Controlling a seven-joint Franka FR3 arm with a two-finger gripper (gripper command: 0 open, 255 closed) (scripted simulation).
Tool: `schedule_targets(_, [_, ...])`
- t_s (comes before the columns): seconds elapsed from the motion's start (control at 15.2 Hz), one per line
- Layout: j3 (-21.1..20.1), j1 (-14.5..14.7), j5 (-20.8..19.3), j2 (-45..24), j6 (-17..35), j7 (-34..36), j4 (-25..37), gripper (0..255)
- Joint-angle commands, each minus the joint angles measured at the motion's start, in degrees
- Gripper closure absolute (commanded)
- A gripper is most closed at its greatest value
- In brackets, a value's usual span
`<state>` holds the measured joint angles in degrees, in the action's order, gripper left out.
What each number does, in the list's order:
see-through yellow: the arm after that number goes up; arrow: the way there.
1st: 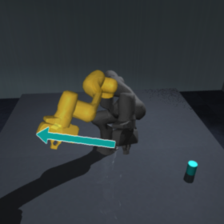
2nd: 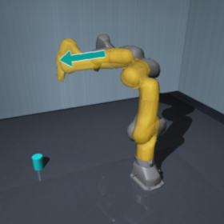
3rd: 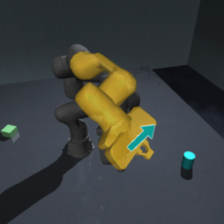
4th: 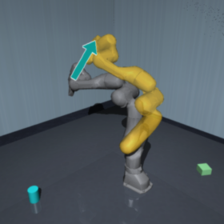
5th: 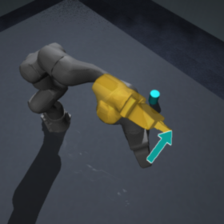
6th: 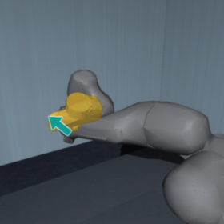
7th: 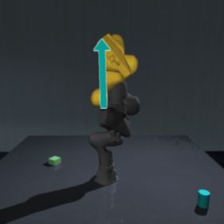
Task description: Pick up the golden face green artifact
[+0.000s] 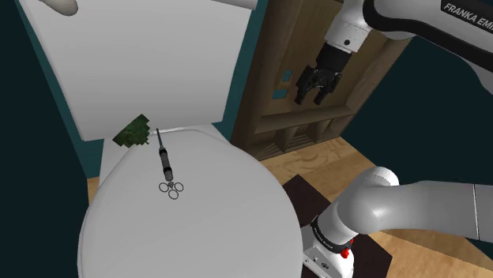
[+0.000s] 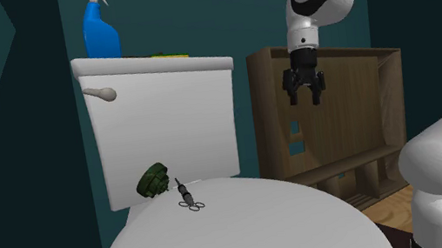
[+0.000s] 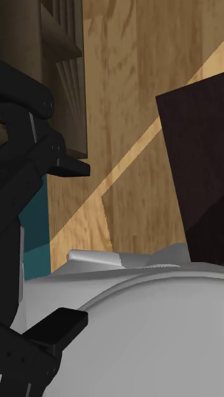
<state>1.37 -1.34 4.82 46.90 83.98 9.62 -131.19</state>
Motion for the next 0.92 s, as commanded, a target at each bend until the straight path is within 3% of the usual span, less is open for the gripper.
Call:
schedule_targets(0.0, [0.0,0.0,0.0,0.0,0.0,0.0,0.0,0])
schedule_targets(0.46, [-10.2,0.7,7.5,2.4,11.1,13.2,-6.8,0])
schedule_targets(0.86, [-20.1,0.7,12.7,0.1,21.8,24.3,-8.8,0])
